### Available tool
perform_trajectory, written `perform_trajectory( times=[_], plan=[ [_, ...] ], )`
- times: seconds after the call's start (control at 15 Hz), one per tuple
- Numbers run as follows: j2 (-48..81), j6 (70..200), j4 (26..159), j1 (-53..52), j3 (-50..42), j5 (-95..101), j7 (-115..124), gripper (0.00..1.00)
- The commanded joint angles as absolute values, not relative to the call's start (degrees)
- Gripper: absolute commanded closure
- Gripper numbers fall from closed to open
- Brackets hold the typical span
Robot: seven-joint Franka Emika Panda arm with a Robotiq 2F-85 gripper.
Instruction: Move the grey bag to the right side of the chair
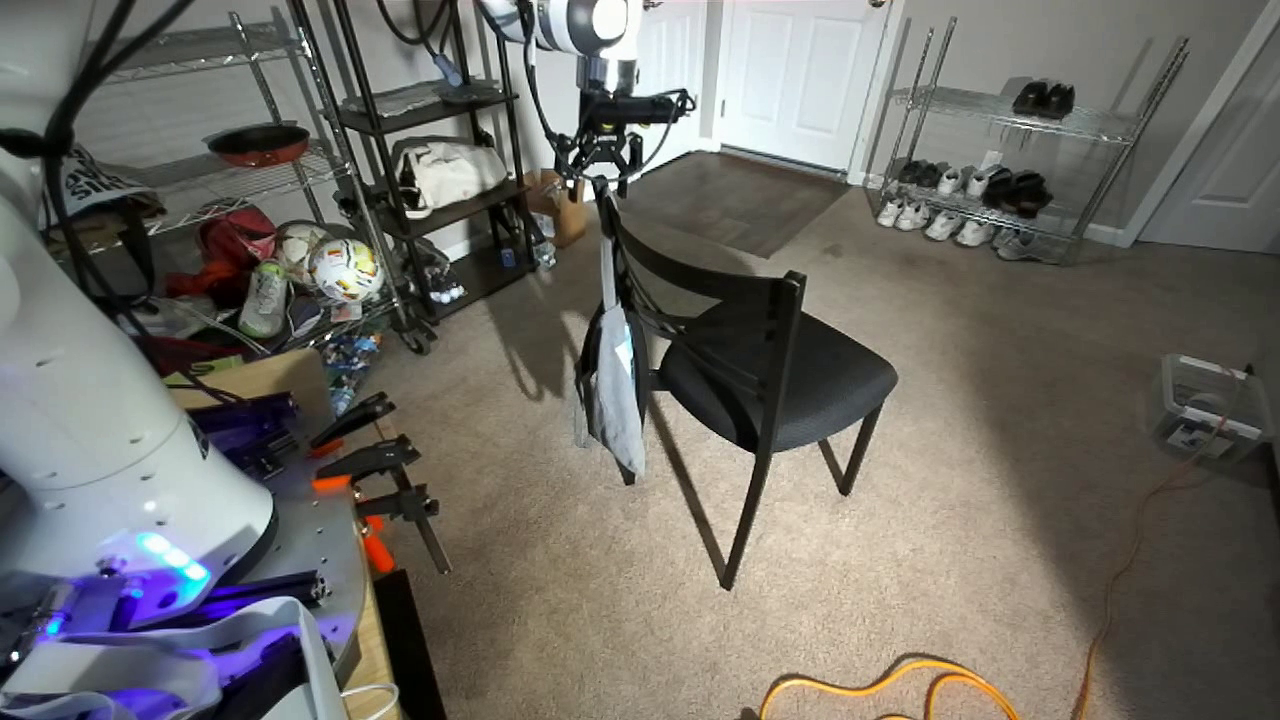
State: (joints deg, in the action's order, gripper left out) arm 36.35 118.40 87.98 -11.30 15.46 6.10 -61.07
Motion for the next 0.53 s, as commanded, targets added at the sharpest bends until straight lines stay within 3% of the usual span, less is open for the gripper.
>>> perform_trajectory(
  times=[0.0,0.47],
  plan=[
    [36.4,118.1,87.5,-11.4,15.7,6.6,-63.8,0.00],
    [36.5,120.1,87.4,-11.9,15.4,7.0,-65.5,0.00]
  ],
)
